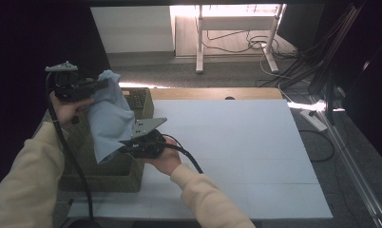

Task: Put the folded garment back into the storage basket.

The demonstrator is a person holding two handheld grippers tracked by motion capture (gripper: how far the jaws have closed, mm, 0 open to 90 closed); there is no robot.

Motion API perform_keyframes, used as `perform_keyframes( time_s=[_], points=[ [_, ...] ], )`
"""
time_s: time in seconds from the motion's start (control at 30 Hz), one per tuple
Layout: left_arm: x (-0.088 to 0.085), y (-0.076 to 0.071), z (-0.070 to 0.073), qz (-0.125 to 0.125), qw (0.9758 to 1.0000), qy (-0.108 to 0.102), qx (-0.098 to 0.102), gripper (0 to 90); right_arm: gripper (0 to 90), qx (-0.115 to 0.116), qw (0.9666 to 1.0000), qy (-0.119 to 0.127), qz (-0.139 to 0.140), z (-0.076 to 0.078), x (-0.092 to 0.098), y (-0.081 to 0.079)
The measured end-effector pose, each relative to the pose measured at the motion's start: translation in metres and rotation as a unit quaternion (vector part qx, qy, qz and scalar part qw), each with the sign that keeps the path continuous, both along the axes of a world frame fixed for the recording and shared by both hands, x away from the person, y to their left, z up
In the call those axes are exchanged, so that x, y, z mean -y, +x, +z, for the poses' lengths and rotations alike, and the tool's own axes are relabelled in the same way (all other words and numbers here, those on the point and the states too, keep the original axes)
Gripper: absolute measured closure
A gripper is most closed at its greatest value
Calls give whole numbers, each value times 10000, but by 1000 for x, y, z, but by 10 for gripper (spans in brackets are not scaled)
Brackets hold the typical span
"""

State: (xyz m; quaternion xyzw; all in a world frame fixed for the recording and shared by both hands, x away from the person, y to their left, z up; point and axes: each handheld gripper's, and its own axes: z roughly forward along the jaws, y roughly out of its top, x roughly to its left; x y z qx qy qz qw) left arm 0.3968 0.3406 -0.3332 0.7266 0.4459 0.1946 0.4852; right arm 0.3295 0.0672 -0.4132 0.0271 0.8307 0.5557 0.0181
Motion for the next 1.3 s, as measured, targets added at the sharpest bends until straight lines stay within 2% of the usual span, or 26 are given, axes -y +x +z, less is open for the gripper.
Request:
perform_keyframes(
  time_s=[0.33, 0.83, 0.93, 1.03, 1.3],
  points=[
    [-7, 3, -8, 60, 9999, 16, -94, 811, 813, -130, 9999, 10, 2, -9, -11, 4],
    [-12, 13, -28, 194, 9991, 83, -367, 809, 813, -252, 9994, -225, 73, -21, -24, 12],
    [-12, 16, -32, 201, 9987, 177, -445, 810, 812, -283, 9993, -249, 87, -24, -27, 12],
    [-10, 19, -38, 196, 9982, 192, -527, 809, 812, -278, 9990, -335, 99, -26, -28, 13],
    [-7, 27, -49, 194, 9971, 301, -676, 809, 812, -294, 9989, -368, 90, -29, -34, 13]
  ],
)
